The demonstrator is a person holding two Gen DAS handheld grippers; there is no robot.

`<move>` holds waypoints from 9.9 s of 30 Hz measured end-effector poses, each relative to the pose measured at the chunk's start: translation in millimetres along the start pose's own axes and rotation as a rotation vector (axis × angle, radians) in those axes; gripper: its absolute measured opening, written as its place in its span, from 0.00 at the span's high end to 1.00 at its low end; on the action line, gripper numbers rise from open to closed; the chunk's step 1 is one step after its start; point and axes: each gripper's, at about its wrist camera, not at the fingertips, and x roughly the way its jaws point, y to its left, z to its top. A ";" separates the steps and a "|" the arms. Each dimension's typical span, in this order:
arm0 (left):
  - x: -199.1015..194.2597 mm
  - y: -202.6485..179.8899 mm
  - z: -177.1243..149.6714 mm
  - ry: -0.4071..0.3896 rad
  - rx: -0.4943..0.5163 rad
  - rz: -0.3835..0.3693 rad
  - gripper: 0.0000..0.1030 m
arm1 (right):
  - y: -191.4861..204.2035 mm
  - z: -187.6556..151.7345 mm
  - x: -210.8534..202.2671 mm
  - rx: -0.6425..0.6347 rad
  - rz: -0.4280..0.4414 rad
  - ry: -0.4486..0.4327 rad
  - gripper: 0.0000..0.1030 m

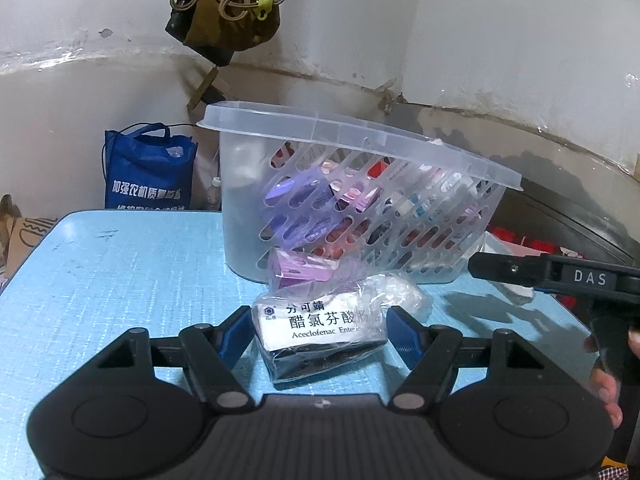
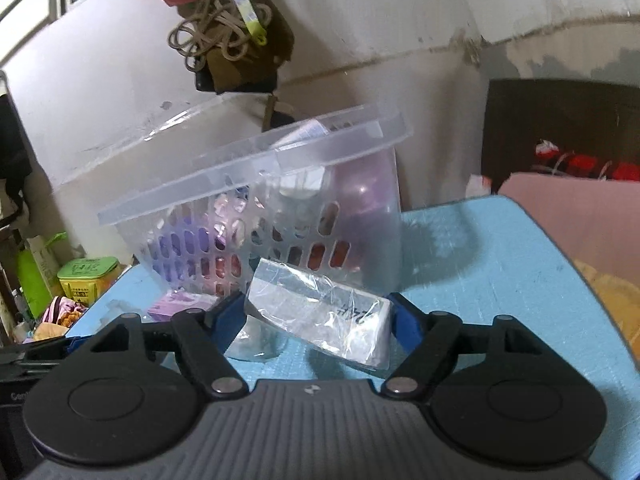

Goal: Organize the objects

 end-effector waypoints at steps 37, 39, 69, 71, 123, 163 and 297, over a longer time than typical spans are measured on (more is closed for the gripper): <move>-33.6 -2.5 4.6 -0.155 0.005 0.019 0.27 | 23.8 -38.1 -35.5 -0.152 0.052 -0.202 0.24; -50.1 -3.1 14.6 -0.193 0.019 0.005 0.27 | 21.9 -20.9 -52.4 -0.145 0.060 -0.245 0.24; -34.2 3.6 100.6 -0.147 0.085 -0.016 0.00 | 9.0 59.4 -28.8 -0.186 0.054 -0.214 0.00; -29.5 6.7 73.1 -0.095 0.078 -0.018 0.00 | 2.3 35.4 -24.2 -0.137 0.051 -0.132 0.00; 14.3 1.0 14.5 -0.075 0.226 -0.044 0.33 | 7.8 -3.2 14.0 -0.186 0.065 0.009 0.48; -44.5 10.3 108.2 -0.260 0.081 -0.107 0.33 | 22.3 79.2 -52.8 -0.198 0.216 -0.238 0.48; -22.6 -11.9 111.6 -0.036 0.052 0.037 0.00 | 31.7 83.4 -34.8 -0.182 -0.072 -0.061 0.00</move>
